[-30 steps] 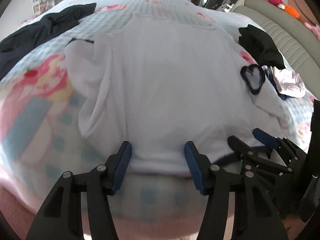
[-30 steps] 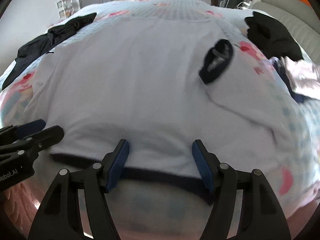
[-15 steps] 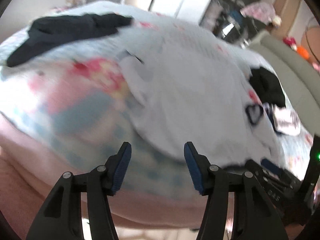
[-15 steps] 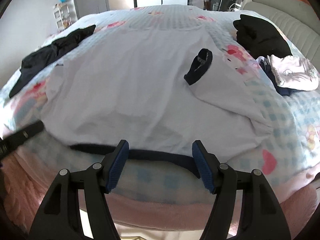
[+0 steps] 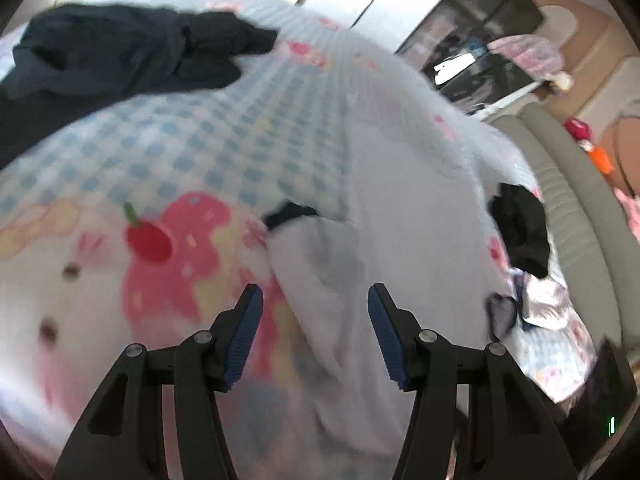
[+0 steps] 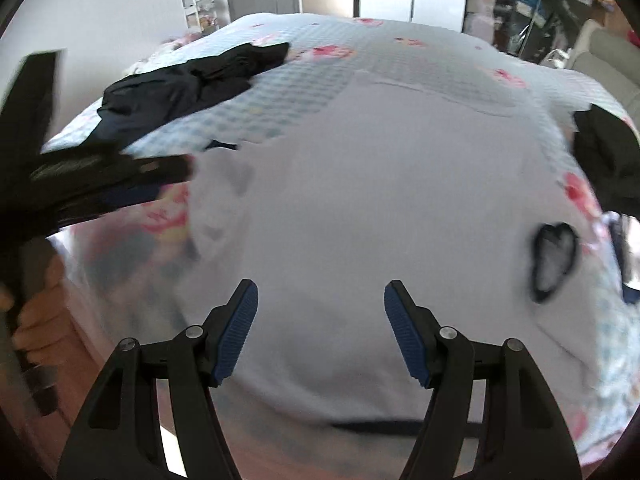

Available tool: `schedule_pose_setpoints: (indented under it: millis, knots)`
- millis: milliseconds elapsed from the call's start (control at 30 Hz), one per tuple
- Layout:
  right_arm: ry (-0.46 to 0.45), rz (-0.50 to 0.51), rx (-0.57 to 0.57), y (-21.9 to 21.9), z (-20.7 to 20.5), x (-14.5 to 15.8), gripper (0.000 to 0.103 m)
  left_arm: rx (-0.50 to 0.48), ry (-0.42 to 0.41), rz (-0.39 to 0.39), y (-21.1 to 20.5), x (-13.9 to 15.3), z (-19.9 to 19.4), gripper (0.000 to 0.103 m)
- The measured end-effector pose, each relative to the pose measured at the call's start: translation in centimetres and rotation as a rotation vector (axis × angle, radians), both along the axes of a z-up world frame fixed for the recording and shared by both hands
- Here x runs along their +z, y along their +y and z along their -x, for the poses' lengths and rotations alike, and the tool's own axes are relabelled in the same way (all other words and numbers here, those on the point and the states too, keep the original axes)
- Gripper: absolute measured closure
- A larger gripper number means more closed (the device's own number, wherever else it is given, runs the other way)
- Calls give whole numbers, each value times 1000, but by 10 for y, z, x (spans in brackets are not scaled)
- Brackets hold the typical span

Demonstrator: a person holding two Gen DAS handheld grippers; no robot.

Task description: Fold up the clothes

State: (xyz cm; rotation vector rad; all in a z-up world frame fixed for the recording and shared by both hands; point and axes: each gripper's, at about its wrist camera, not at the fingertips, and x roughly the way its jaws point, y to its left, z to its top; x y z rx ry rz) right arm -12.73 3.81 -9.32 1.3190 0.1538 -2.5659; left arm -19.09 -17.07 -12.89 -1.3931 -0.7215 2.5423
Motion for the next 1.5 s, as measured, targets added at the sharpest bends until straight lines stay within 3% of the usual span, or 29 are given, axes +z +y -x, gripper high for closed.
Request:
schedule_pose_setpoints:
  millis: [33,133,167,233,267,333,533,667,767,933,1100,1200,1300,1333,1400,1433,1467,1500]
  knots:
    - [-7,-2,-4,-6,4,-3,35,-5,-16,-22,-3,-7,9,47]
    - [-37,-19,-35,-11,16,-10,36,-71,-20,-192,-6,-30,22,44]
    - [-42,-22,-42,-9,21,-10,35,-80,-17,-208,-4,-34,25,44]
    - [-50,-32,-55,-7,29,-13,35,-68,1,-174,2,-37,27,52]
    - [-56,-38,-60,-7,34,-14,35,-61,11,-159,4,-37,27,71]
    - [-71,-24,-58,-7,40,-19,35,-63,21,-151,6,-32,25,89]
    - [-75,-67,-47,-29,34,-37,35,-16,121,-88,-15,0,12,96]
    - [-40,-120,-86,-30,30,-37,35,91,116,-64,-41,2,8,99]
    - [-30,-164,-125,-27,32,-34,33,126,102,-99,-55,-2,7,99]
    - [-86,-173,-112,-19,31,-43,32,46,97,-147,-44,-9,9,99]
    - [-50,-12,-177,21,15,-18,32,-194,216,-208,17,27,-10,99]
    - [-43,16,-228,42,9,-11,32,-328,150,-207,66,12,-9,99]
    - [-46,32,-262,57,7,-7,32,-370,113,-250,73,4,-7,91]
    - [-47,37,-273,62,6,-6,32,-378,105,-269,73,2,-6,85]
    - [-50,48,-295,72,4,-3,32,-395,91,-306,72,-1,-5,63]
    - [-44,61,-283,69,4,-1,32,-404,83,-324,72,-3,-5,41]
    - [-38,73,-270,66,5,0,32,-412,76,-342,71,-5,-4,29]
    - [-38,82,-251,62,6,1,32,-410,82,-357,65,-4,-6,29]
